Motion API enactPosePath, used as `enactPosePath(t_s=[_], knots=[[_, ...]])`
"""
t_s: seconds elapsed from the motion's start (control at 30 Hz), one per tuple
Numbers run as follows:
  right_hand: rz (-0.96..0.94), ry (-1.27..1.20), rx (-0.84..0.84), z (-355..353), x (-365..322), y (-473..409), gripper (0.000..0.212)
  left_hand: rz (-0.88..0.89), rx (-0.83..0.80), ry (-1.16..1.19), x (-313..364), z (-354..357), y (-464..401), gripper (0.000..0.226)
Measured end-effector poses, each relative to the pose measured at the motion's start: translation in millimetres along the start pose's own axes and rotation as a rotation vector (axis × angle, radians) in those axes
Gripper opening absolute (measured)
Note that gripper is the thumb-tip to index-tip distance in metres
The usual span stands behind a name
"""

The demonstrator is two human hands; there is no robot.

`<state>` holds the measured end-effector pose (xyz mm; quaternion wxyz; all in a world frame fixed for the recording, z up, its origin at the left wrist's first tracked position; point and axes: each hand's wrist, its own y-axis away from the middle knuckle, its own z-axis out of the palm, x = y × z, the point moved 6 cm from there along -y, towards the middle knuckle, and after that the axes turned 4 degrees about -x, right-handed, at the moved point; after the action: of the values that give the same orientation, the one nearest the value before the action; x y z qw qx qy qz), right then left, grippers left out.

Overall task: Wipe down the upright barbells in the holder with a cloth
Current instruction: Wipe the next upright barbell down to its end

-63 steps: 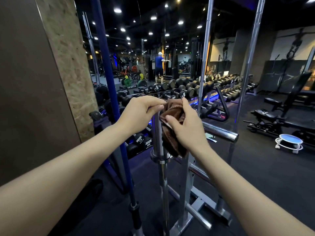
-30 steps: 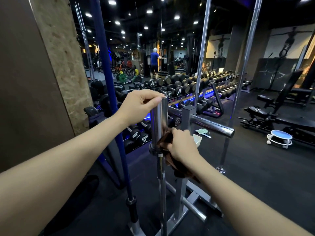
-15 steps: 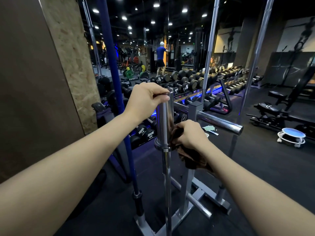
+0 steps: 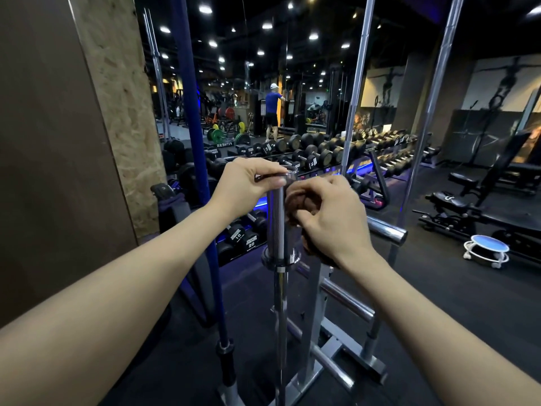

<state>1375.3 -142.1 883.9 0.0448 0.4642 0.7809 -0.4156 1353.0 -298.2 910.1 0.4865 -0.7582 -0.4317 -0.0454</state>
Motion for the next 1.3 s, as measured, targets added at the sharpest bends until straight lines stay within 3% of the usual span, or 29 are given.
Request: enactPosePath(t_s=[0.1, 0.3, 0.53, 0.83, 1.1, 1.17, 1.23, 1.3], knots=[[-0.03, 0.003, -0.024, 20.6, -3.7, 10.0, 0.034, 0.002, 0.014, -0.008, -2.1, -0.8, 0.6, 0.025], [-0.001, 0.198, -0.319, 62.5, 8.6, 34.6, 0.031, 0.016, -0.001, -0.028, -1.8, -1.2, 1.4, 0.024], [0.001, 0.397, -0.529, 72.9, 21.6, 34.4, 0.027, 0.038, -0.006, -0.018, -3.9, -2.7, -0.8, 0.024], [0.063, 0.399, -0.542, 83.5, 56.7, 7.6, 0.044, 0.057, -0.021, 0.017, -9.4, -6.4, 0.9, 0.025], [0.139, 0.261, -0.555, 100.4, 82.0, 17.2, 0.046, -0.049, -0.204, 0.099, -7.2, -13.1, 1.4, 0.027], [0.119, 0.215, -0.487, 84.6, 72.4, 17.6, 0.045, -0.085, -0.202, -0.002, -0.7, -16.0, -0.4, 0.018], [0.087, 0.212, -0.419, 67.3, 59.8, 12.1, 0.044, -0.064, -0.115, -0.149, 10.4, -14.0, -3.9, 0.03], [0.054, 0.255, -0.399, 56.6, 46.0, 10.6, 0.041, -0.03, -0.056, -0.268, 20.0, -4.7, -3.2, 0.024]])
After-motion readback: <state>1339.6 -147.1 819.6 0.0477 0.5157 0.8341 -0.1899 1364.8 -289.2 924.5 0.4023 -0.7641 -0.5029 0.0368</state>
